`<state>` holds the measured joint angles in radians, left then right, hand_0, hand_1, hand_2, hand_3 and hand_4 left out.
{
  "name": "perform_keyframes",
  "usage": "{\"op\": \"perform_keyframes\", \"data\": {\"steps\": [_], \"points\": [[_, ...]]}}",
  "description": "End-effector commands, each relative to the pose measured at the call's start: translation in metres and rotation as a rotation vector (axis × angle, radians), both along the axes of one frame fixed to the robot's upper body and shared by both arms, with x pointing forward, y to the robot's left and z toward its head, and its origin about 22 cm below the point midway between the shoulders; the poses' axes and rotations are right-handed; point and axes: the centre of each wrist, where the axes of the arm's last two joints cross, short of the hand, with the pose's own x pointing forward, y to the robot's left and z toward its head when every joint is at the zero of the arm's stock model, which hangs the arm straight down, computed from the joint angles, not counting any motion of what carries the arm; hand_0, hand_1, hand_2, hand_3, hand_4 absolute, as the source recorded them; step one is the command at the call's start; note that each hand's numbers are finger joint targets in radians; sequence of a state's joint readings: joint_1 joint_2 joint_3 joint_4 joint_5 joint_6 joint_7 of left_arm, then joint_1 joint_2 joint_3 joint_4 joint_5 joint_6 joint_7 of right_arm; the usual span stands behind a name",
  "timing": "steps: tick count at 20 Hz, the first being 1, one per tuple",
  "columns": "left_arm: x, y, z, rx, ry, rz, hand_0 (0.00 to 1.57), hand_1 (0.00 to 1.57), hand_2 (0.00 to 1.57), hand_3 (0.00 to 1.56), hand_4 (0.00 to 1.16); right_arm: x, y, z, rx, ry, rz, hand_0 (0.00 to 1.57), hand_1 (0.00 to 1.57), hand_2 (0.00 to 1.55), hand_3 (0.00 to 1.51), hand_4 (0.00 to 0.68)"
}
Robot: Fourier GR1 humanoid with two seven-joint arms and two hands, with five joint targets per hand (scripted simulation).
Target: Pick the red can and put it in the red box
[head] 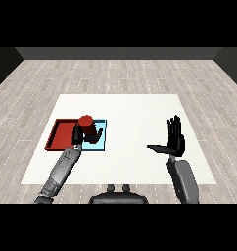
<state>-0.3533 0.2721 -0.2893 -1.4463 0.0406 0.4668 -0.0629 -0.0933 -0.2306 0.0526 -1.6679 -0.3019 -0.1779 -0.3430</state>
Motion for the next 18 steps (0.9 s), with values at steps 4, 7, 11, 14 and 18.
{"op": "perform_keyframes", "data": {"steps": [4, 7, 11, 14, 18], "points": [[0.028, 0.061, 0.023, 0.165, 0.048, 0.170, 1.57, 1.57, 1.53, 1.40, 1.12, -0.016, -0.017, -0.047, -0.003, 0.101, -0.031, 0.00, 0.00, 0.00, 0.00, 0.000], [0.059, 0.074, 0.035, 0.217, 0.082, 0.224, 1.57, 1.57, 1.51, 1.42, 1.10, -0.016, -0.008, -0.059, 0.011, 0.118, -0.029, 0.00, 0.00, 0.00, 0.00, 0.000], [0.052, 0.127, -0.014, 0.231, 0.243, 0.331, 1.57, 1.57, 1.53, 1.44, 1.09, -0.014, -0.012, -0.058, -0.013, 0.132, -0.032, 0.00, 0.00, 0.00, 0.00, 0.000], [0.050, 0.135, -0.050, 0.251, 0.308, 0.404, 1.57, 1.57, 1.57, 1.48, 1.11, -0.001, -0.019, -0.053, -0.039, 0.105, -0.022, 0.00, 0.00, 0.00, 0.00, 0.000], [0.039, 0.165, -0.083, 0.220, 0.409, 0.430, 1.57, 1.57, 1.57, 1.49, 1.07, -0.009, -0.016, -0.049, -0.023, 0.075, -0.023, 0.00, 0.00, 0.00, 0.00, 0.000]]}}
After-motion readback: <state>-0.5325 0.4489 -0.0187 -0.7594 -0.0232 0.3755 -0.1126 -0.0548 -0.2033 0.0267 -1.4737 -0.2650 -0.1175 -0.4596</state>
